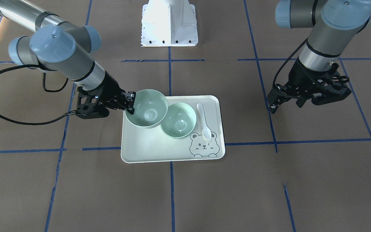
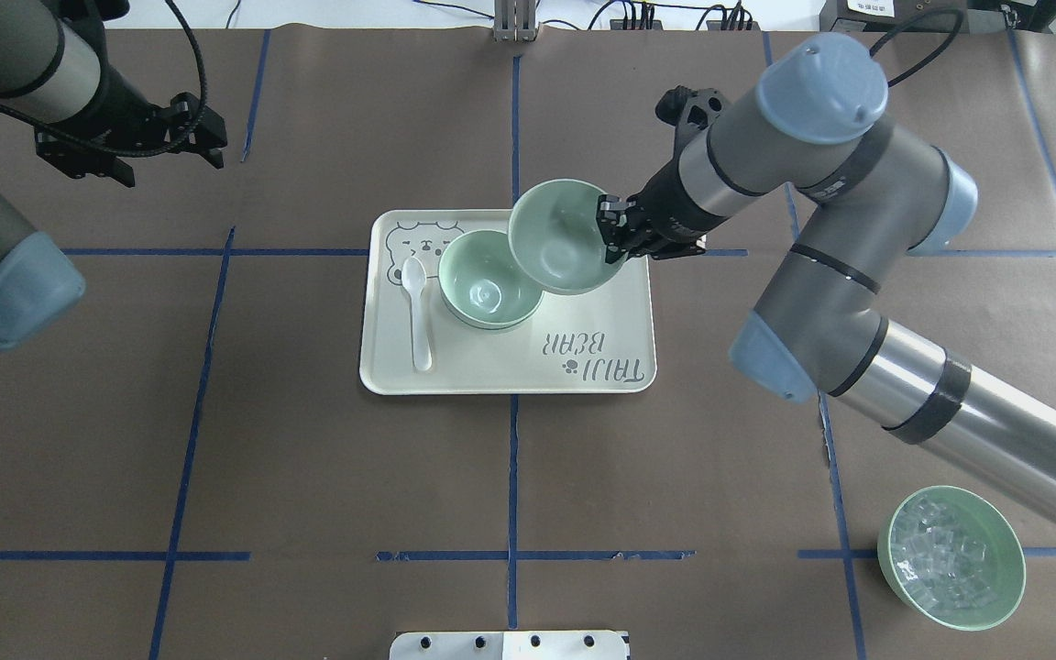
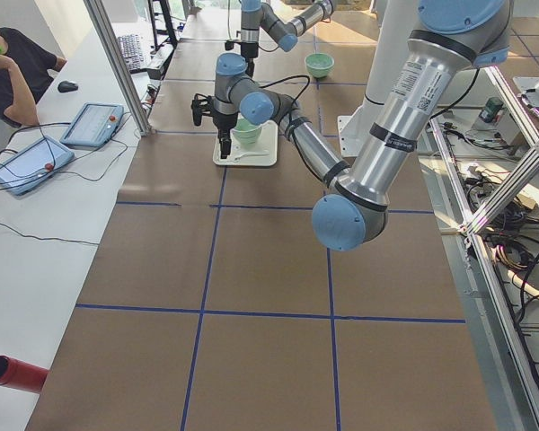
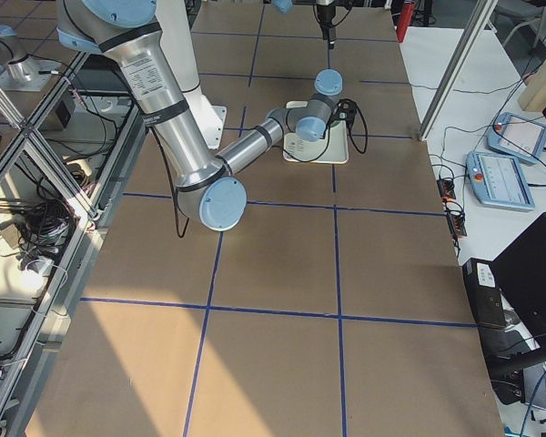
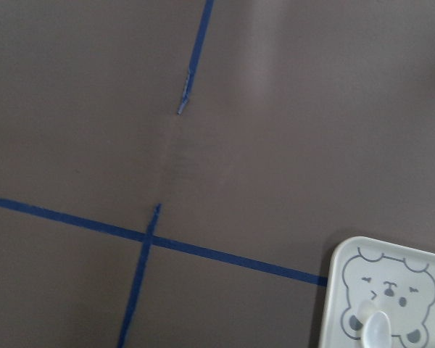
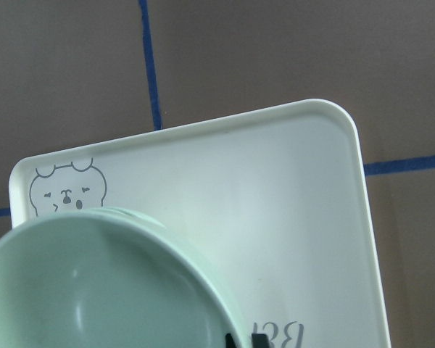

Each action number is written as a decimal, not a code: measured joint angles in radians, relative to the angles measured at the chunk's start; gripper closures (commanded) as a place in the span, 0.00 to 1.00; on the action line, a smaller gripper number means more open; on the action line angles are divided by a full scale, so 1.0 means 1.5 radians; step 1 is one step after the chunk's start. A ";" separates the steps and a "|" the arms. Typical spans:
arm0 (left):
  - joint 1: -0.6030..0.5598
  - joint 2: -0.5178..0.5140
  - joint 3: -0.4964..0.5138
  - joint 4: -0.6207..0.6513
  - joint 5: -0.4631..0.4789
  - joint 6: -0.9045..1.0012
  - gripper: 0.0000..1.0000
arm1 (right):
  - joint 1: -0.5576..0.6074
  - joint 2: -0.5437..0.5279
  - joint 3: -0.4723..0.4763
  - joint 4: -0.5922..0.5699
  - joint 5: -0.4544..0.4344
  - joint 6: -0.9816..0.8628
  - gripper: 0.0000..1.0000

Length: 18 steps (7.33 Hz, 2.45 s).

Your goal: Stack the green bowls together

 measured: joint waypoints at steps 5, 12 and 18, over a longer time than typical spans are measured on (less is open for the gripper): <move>-0.055 0.041 0.006 -0.004 -0.030 0.094 0.00 | -0.051 0.079 -0.072 -0.018 -0.058 0.020 1.00; -0.056 0.043 0.011 -0.010 -0.030 0.095 0.00 | -0.051 0.104 -0.109 -0.014 -0.080 0.018 0.00; -0.060 0.049 0.012 -0.009 -0.040 0.107 0.00 | -0.004 0.040 -0.022 -0.073 -0.073 -0.021 0.00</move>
